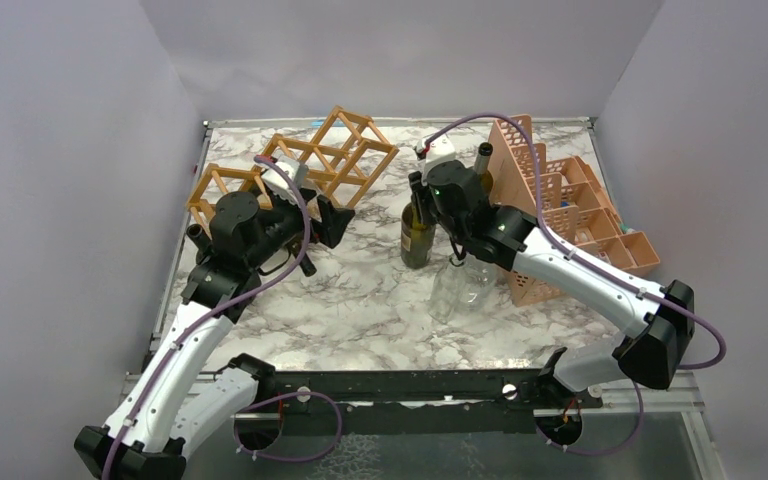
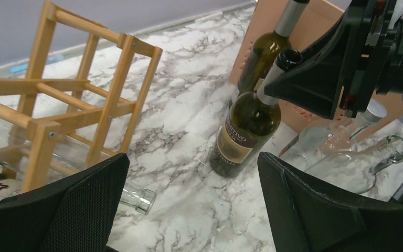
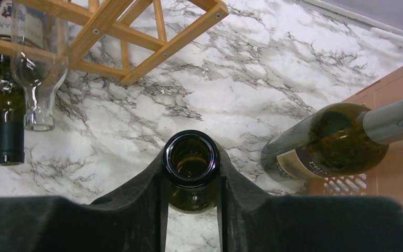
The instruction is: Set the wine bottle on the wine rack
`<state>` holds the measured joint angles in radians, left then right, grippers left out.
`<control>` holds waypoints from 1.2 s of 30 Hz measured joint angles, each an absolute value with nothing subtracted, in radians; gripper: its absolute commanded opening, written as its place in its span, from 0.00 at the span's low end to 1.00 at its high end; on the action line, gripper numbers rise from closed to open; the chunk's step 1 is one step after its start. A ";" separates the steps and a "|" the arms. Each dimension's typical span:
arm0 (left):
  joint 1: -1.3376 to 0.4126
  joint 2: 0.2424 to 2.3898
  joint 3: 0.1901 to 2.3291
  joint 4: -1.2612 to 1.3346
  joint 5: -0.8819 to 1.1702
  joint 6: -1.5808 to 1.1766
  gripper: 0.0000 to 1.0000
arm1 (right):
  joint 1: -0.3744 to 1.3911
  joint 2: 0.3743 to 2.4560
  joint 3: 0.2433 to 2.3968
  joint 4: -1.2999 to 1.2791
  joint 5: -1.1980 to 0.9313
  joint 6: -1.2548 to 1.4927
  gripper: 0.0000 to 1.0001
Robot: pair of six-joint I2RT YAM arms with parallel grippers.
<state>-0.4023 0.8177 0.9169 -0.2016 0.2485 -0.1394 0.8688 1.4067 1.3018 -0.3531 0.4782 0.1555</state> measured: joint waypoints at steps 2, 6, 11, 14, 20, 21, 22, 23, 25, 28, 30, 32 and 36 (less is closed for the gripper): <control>-0.402 0.828 0.900 -0.191 0.275 -0.153 0.98 | 0.869 1.407 1.300 -0.344 0.462 0.136 0.23; -0.402 0.849 0.864 -0.148 0.337 -0.188 0.94 | 0.869 1.406 1.298 -0.335 0.427 0.102 0.18; -0.403 0.853 0.781 -0.069 0.387 -0.229 0.94 | 0.864 1.391 1.293 -0.340 0.359 0.077 0.16; -0.403 0.851 0.726 -0.030 0.400 -0.245 0.94 | 0.863 1.382 1.292 -0.350 0.310 0.077 0.16; -0.425 0.832 0.647 0.032 0.482 -0.222 0.94 | 0.863 1.320 1.253 -0.355 0.178 0.079 0.10; -0.431 0.829 0.639 0.040 0.495 -0.213 0.94 | 0.863 1.308 1.247 -0.354 0.154 0.078 0.09; -0.436 0.826 0.632 0.047 0.507 -0.205 0.95 | 0.863 1.295 1.242 -0.354 0.134 0.078 0.09; -0.442 0.825 0.626 0.054 0.513 -0.198 0.95 | 0.863 1.283 1.240 -0.354 0.115 0.079 0.08; -0.453 0.825 0.612 0.070 0.526 -0.189 0.95 | 0.863 1.260 1.239 -0.352 0.079 0.078 0.04; -0.470 0.835 0.593 0.089 0.538 -0.182 0.95 | 0.863 1.227 1.236 -0.343 0.028 0.078 0.01; -0.488 0.846 0.579 0.113 0.550 -0.181 0.95 | 0.863 1.207 1.236 -0.336 -0.004 0.078 0.01; -0.509 0.854 0.559 0.142 0.562 -0.181 0.95 | 0.863 1.193 1.236 -0.329 -0.034 0.079 0.01; -0.554 0.878 0.521 0.200 0.583 -0.182 0.99 | 0.863 1.179 1.236 -0.319 -0.104 0.079 0.01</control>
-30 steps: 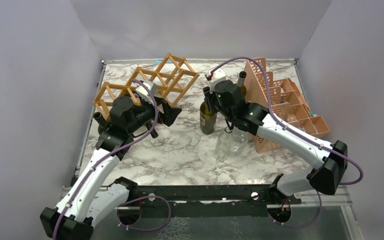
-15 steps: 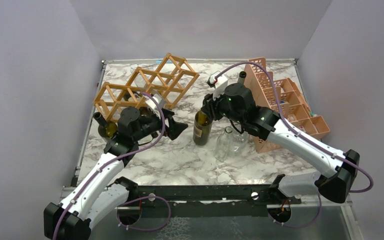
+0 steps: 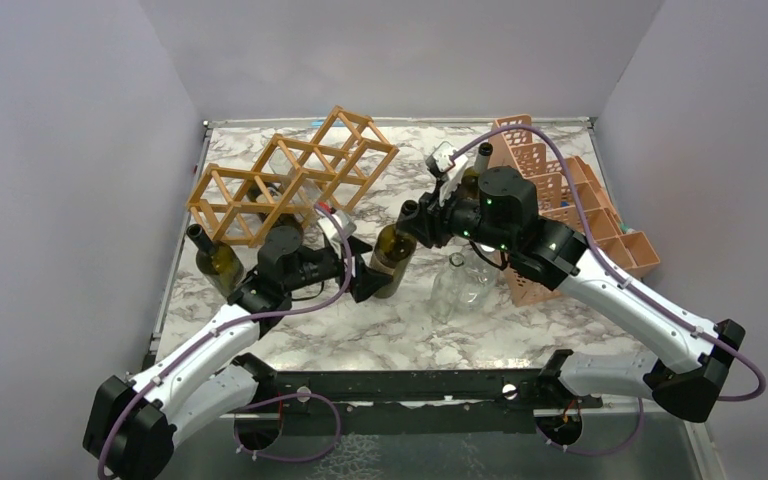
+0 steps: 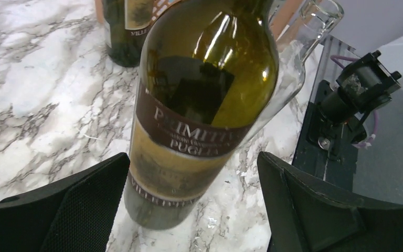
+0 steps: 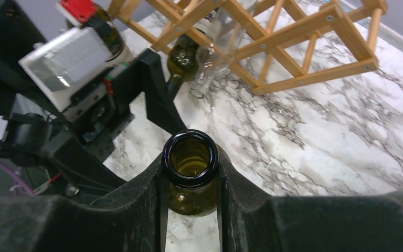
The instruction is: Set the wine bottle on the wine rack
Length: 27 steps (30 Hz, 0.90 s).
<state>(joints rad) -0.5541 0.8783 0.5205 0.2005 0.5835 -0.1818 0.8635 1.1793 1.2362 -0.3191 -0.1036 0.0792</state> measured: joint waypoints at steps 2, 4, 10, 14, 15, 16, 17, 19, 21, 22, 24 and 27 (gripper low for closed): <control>-0.568 0.896 0.517 0.211 0.590 -0.182 0.99 | 0.863 1.177 1.236 -0.316 -0.141 0.079 0.01; -0.576 0.909 0.517 0.221 0.598 -0.183 0.99 | 0.863 1.172 1.236 -0.316 -0.188 0.078 0.01; -0.579 0.902 0.513 0.249 0.672 -0.187 0.99 | 0.862 1.147 1.237 -0.315 -0.313 0.058 0.01; -0.580 0.859 0.497 0.270 0.753 -0.186 0.99 | 0.862 1.134 1.241 -0.310 -0.398 0.048 0.01; -0.580 0.846 0.495 0.274 0.773 -0.184 0.99 | 0.862 1.133 1.247 -0.310 -0.425 0.048 0.01; -0.580 0.833 0.493 0.278 0.793 -0.183 0.99 | 0.862 1.133 1.254 -0.311 -0.446 0.047 0.01; -0.580 0.822 0.492 0.284 0.812 -0.182 0.99 | 0.862 1.133 1.261 -0.310 -0.467 0.046 0.01; -0.580 0.804 0.492 0.295 0.848 -0.183 0.99 | 0.862 1.130 1.276 -0.310 -0.505 0.044 0.01; -0.580 0.794 0.492 0.305 0.883 -0.184 0.99 | 0.862 1.125 1.288 -0.309 -0.538 0.042 0.01; -0.580 0.792 0.492 0.308 0.894 -0.184 0.99 | 0.862 1.122 1.295 -0.308 -0.553 0.042 0.01; -0.580 0.790 0.492 0.313 0.924 -0.187 0.95 | 0.862 1.119 1.310 -0.305 -0.580 0.042 0.01; -0.580 0.785 0.492 0.314 0.950 -0.187 0.77 | 0.862 1.118 1.325 -0.288 -0.616 0.041 0.01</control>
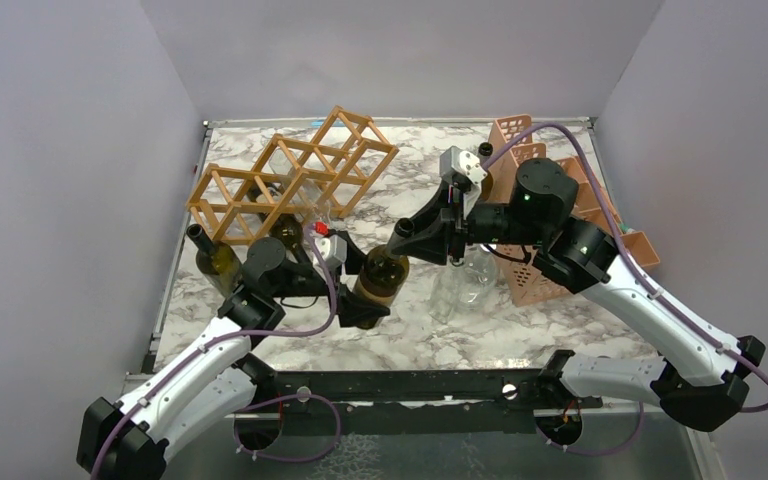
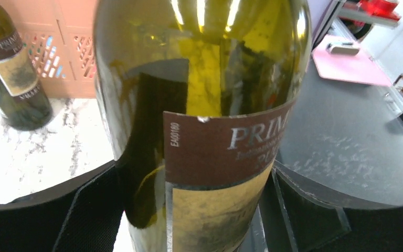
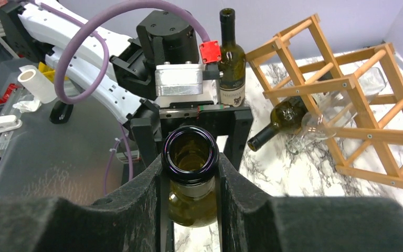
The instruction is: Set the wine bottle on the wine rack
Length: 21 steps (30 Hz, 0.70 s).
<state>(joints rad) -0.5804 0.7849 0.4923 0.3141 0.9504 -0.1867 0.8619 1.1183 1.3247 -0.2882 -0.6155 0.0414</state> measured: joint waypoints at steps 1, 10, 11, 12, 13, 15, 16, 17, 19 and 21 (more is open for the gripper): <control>-0.580 0.782 0.492 0.315 0.953 -0.187 0.69 | 0.862 1.118 1.327 -0.281 -0.623 0.040 0.01; -0.585 0.718 0.498 0.298 0.906 -0.094 0.00 | 0.861 1.101 1.336 -0.265 -0.644 0.028 0.25; -0.586 0.716 0.508 0.281 0.896 -0.063 0.00 | 0.861 1.097 1.336 -0.266 -0.643 0.023 0.33; -0.587 0.715 0.524 0.253 0.884 -0.023 0.00 | 0.861 1.093 1.336 -0.265 -0.642 0.016 0.40; -0.587 0.718 0.543 0.223 0.872 0.017 0.00 | 0.861 1.087 1.336 -0.264 -0.641 0.007 0.49; -0.590 0.724 0.580 0.169 0.836 0.119 0.00 | 0.861 1.077 1.336 -0.271 -0.642 0.014 0.61; -0.589 0.729 0.595 0.148 0.815 0.174 0.00 | 0.861 1.069 1.336 -0.279 -0.642 0.025 0.64; -0.588 0.733 0.608 0.124 0.791 0.230 0.00 | 0.861 1.060 1.336 -0.284 -0.642 0.026 0.67; -0.588 0.738 0.620 0.102 0.743 0.335 0.00 | 0.861 1.040 1.336 -0.294 -0.638 0.030 0.75; -0.588 0.737 0.624 0.084 0.688 0.452 0.00 | 0.861 1.019 1.335 -0.305 -0.622 0.034 0.77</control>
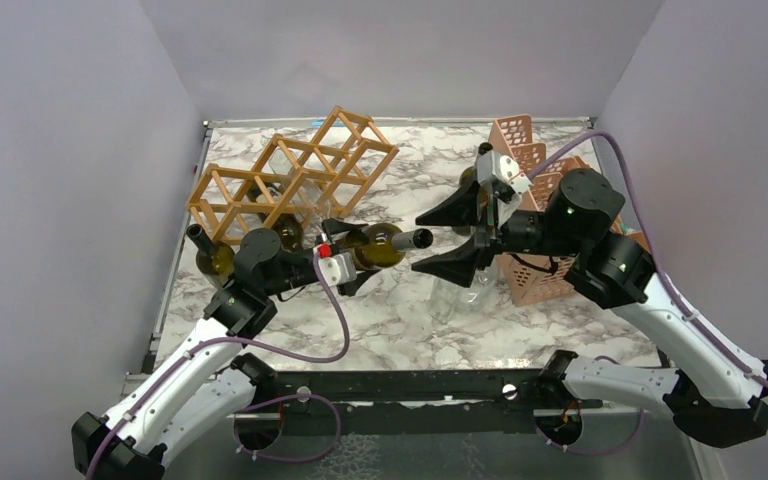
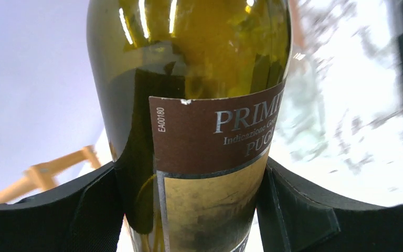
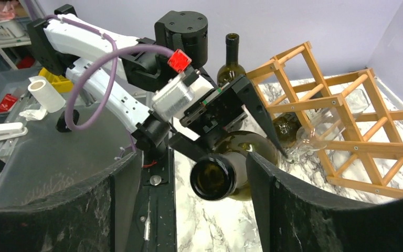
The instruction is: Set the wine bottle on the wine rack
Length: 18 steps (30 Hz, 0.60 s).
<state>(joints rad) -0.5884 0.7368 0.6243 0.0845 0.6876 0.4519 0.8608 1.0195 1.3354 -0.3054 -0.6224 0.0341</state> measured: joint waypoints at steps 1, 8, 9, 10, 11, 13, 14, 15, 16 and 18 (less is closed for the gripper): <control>-0.588 0.737 0.625 0.073 0.662 0.514 0.00 | 0.861 1.010 1.334 -0.312 -0.616 0.034 0.77; -0.586 0.735 0.640 0.000 0.510 0.900 0.00 | 0.861 0.934 1.304 -0.360 -0.581 0.026 0.78; -0.586 0.734 0.641 -0.002 0.493 0.945 0.00 | 0.861 0.929 1.303 -0.363 -0.576 0.025 0.78; -0.586 0.731 0.642 -0.003 0.476 0.987 0.00 | 0.861 0.924 1.302 -0.364 -0.569 0.025 0.78; -0.585 0.729 0.642 -0.005 0.466 1.017 0.00 | 0.861 0.922 1.302 -0.366 -0.565 0.025 0.78; -0.585 0.721 0.642 -0.006 0.433 1.092 0.00 | 0.861 0.923 1.302 -0.370 -0.551 0.025 0.78; -0.585 0.716 0.641 -0.005 0.411 1.143 0.00 | 0.861 0.927 1.302 -0.376 -0.542 0.025 0.78; -0.585 0.712 0.641 -0.005 0.400 1.176 0.00 | 0.861 0.932 1.302 -0.385 -0.534 0.024 0.78; -0.585 0.708 0.641 -0.005 0.385 1.216 0.00 | 0.861 0.940 1.302 -0.397 -0.525 0.022 0.77; -0.585 0.700 0.641 -0.004 0.358 1.294 0.00 | 0.861 0.966 1.303 -0.428 -0.501 0.012 0.73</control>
<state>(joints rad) -0.5846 0.7002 0.6411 -0.0044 0.3580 1.2938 0.8608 0.9657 1.3025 -0.4278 -0.5011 0.0124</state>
